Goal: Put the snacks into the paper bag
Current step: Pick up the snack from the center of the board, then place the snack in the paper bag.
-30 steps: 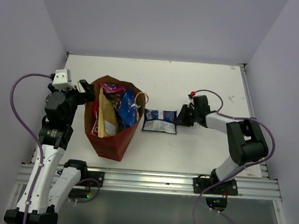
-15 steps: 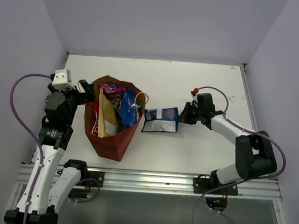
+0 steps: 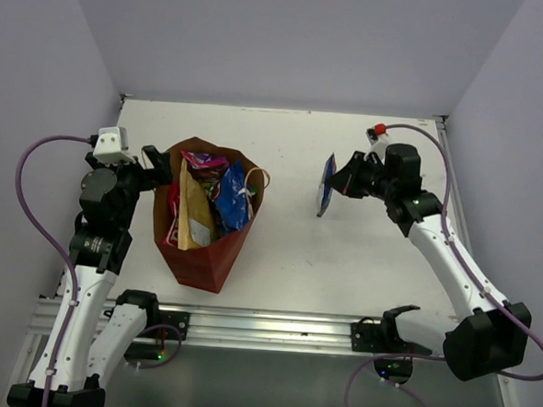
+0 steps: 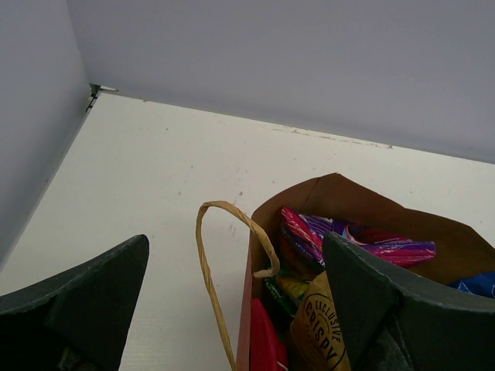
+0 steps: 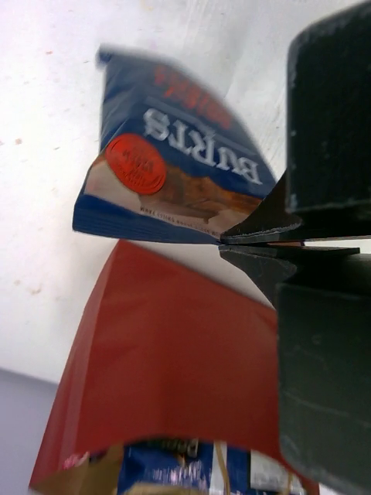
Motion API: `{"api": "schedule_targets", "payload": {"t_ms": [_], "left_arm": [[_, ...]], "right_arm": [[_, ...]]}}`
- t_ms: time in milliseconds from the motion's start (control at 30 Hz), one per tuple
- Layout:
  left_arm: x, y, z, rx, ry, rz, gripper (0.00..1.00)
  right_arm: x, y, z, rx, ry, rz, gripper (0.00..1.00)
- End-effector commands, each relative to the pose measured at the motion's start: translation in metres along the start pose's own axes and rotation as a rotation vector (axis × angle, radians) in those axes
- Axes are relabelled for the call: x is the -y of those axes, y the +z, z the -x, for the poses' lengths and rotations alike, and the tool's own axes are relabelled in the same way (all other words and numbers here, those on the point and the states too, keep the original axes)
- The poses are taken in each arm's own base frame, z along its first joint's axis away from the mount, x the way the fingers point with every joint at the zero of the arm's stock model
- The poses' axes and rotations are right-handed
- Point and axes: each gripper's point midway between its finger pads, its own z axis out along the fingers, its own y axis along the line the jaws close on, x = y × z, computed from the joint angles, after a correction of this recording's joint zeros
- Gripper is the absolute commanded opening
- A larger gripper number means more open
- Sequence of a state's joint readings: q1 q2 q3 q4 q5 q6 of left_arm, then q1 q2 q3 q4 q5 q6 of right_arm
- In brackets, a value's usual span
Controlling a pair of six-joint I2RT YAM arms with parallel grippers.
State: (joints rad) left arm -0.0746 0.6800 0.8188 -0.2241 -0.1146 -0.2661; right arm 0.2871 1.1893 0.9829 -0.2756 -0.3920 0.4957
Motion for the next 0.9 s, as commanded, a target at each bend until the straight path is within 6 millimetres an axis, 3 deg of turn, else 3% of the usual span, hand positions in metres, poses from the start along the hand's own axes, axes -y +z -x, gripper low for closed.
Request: {"api": "schedule_targets", "payload": {"t_ms": [0, 267, 433, 867], "left_arm": [[0.004, 0.001, 0.012, 0.057, 0.008, -0.023, 0.98], [0.006, -0.001, 0.013, 0.062, 0.007, -0.029, 0.97], [0.006, -0.001, 0.014, 0.066, 0.007, -0.029, 0.98], [0.006, -0.002, 0.015, 0.068, 0.008, -0.029, 0.98]], "right_arm": [[-0.043, -0.033, 0.037, 0.079, -0.081, 0.095, 0.00], [-0.113, -0.080, 0.096, 0.190, -0.189, 0.258, 0.00], [-0.156, -0.098, 0.119, 0.251, -0.194, 0.427, 0.00], [-0.256, -0.129, 0.149, 0.274, -0.254, 0.778, 0.00]]}}
